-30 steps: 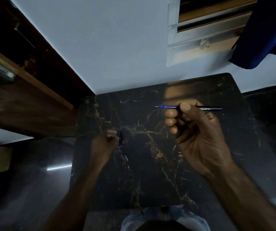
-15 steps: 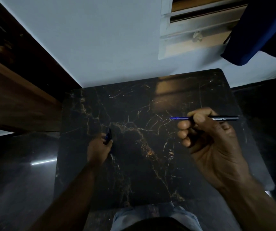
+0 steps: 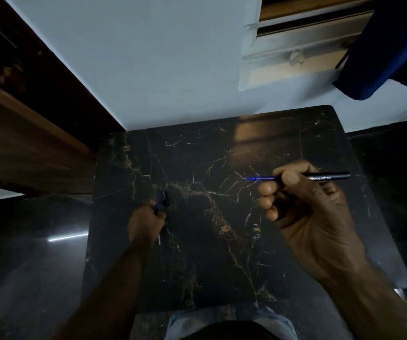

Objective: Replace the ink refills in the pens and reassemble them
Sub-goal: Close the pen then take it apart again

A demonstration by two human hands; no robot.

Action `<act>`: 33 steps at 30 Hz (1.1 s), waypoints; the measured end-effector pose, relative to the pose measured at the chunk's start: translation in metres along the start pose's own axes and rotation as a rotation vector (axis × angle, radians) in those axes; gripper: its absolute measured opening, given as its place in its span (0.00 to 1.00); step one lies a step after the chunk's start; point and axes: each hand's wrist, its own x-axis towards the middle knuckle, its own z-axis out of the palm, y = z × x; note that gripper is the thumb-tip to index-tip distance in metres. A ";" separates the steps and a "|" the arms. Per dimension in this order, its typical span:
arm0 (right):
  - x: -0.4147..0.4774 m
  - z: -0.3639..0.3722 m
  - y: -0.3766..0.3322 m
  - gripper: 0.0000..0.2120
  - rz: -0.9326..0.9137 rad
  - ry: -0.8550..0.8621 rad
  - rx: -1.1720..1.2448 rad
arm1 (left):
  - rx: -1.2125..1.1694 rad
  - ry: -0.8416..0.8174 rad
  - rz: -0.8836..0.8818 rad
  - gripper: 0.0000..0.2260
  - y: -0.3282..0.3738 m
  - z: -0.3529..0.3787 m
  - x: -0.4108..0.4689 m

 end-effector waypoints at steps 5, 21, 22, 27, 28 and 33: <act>-0.002 0.003 0.002 0.05 0.002 0.004 -0.003 | -0.041 0.000 -0.032 0.03 -0.005 0.001 -0.001; -0.003 0.021 0.005 0.06 -0.115 -0.017 -0.074 | -1.773 -0.331 0.181 0.08 0.113 -0.131 -0.125; -0.003 0.025 0.005 0.06 -0.140 -0.019 -0.097 | -1.784 -0.347 0.211 0.06 0.125 -0.141 -0.136; -0.001 0.038 0.001 0.04 -0.266 -0.025 -0.178 | -1.821 -0.403 0.287 0.06 0.158 -0.172 -0.170; 0.000 0.039 0.000 0.03 -0.284 -0.035 -0.187 | -1.827 -0.406 0.297 0.06 0.161 -0.174 -0.174; 0.001 0.036 0.000 0.02 -0.321 -0.060 -0.219 | -1.829 -0.445 0.353 0.14 0.166 -0.176 -0.180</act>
